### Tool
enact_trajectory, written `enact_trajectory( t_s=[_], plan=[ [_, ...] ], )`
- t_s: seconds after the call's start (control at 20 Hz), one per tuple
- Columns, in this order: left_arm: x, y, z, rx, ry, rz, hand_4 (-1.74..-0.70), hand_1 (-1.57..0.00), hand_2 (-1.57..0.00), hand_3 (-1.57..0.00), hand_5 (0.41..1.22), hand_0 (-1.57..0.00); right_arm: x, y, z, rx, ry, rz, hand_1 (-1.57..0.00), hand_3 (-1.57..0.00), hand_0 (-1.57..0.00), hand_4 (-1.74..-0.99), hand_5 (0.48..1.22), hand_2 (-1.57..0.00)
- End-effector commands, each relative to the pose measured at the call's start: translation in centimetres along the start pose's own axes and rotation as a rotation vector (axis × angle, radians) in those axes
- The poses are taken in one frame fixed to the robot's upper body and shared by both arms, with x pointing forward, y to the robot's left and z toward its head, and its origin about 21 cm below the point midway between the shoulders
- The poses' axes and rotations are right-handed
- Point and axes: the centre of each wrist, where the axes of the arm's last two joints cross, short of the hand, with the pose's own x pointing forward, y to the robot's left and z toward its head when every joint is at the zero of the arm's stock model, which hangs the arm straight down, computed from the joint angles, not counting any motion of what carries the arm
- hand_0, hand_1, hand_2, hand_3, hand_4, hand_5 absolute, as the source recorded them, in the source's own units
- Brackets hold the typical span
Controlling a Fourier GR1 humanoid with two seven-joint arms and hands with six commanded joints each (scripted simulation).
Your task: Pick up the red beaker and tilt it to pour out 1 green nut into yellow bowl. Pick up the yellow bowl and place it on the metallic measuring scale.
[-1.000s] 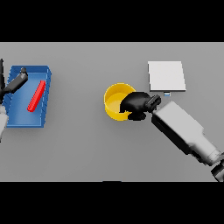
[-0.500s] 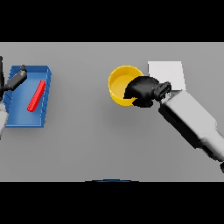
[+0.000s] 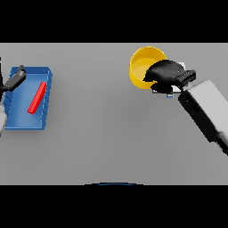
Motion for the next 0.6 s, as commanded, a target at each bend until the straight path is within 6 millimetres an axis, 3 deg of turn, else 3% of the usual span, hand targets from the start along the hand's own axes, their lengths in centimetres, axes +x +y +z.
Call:
enact_trajectory(
  t_s=[0.0, 0.1, 0.35, 0.55],
  plan=[
    [-0.2, 0.1, 0.1, -0.003, -0.005, 0.002, -0.74, 0.0, 0.0, 0.0, 0.708, 0.0, -0.8, -0.1, 0.2, -0.014, 0.013, 0.0, -1.57, -1.22, -1.57, -1.741, 1.221, -1.53],
    [-0.2, 0.2, 0.0, -0.01, -0.001, 0.01, -0.74, 0.0, 0.0, 0.0, 0.706, 0.0, -2.5, -0.4, 0.4, -0.044, 0.055, -0.01, -1.57, -1.2, -1.57, -1.741, 1.221, -1.54],
    [-0.7, 0.3, 0.3, -0.006, -0.008, 0.0, -0.73, 0.0, 0.0, 0.0, 0.691, 0.0, -6.2, 1.0, 0.4, -0.059, 0.148, -0.067, -1.57, -1.18, -1.57, -1.741, 1.221, -1.51],
    [-0.7, -0.1, 0.4, -0.011, 0.001, -0.011, -0.72, 0.0, 0.0, 0.0, 0.682, 0.0, -8.1, 2.7, 0.1, -0.05, 0.199, -0.079, -1.57, -1.28, -1.57, -1.741, 1.221, -1.44]
  ],
)
